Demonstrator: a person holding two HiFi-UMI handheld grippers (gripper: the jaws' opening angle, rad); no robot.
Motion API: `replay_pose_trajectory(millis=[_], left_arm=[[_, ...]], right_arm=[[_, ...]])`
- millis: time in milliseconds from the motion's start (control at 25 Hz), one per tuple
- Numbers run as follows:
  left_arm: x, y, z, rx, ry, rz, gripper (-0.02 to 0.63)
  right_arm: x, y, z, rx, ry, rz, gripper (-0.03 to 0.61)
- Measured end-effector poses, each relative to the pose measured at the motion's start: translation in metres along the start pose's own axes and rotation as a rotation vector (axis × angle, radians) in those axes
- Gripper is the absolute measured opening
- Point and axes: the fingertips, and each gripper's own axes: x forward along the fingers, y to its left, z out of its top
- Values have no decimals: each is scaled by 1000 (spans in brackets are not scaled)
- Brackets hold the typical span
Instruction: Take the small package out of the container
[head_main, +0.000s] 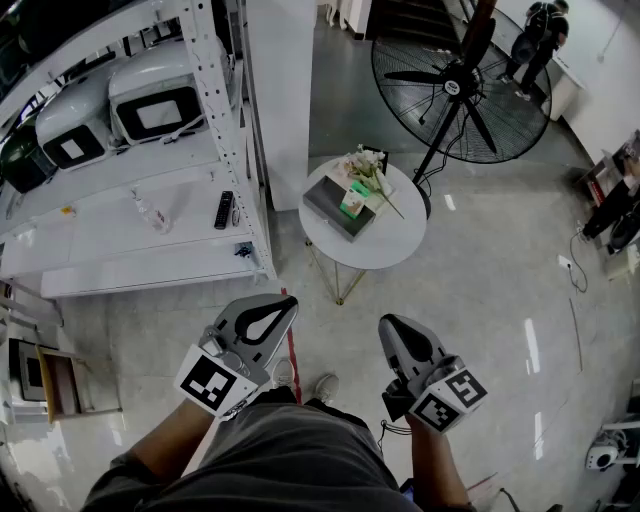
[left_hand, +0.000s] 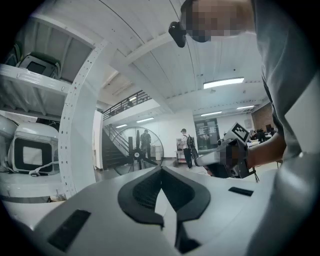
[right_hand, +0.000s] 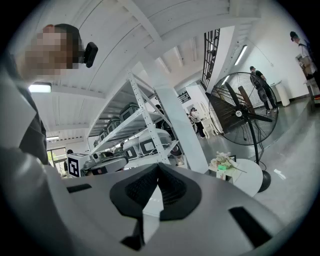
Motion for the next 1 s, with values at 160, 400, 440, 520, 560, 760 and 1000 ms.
replay_pose_trajectory(millis=[160,400,440,520,560,760,1000], left_arm=[[4,-3,-1,-7,0,0,15],[10,-9,-1,-8,0,9,15],[12,-10,-1,-7,2,12,15],[15,-13,-3,-5,6,18,15],[17,-15,-3,-6,8,21,15],[28,-25,-4,5,13,38,15],[39,-33,-4,7,19,44,15]], right_arm=[[-1,-3,-1,3,3,4,21],[-6,-9,3,-25,-2,5,21],[-8,-10,5,-32,-7,3,21],[-11,-14,8,-40,-22,-1,23],[-13,-16,9,-40,-28,0,23],[-23,-30,10,-29,-28,20,23],[-32,-51,13,17,-40,17,23]])
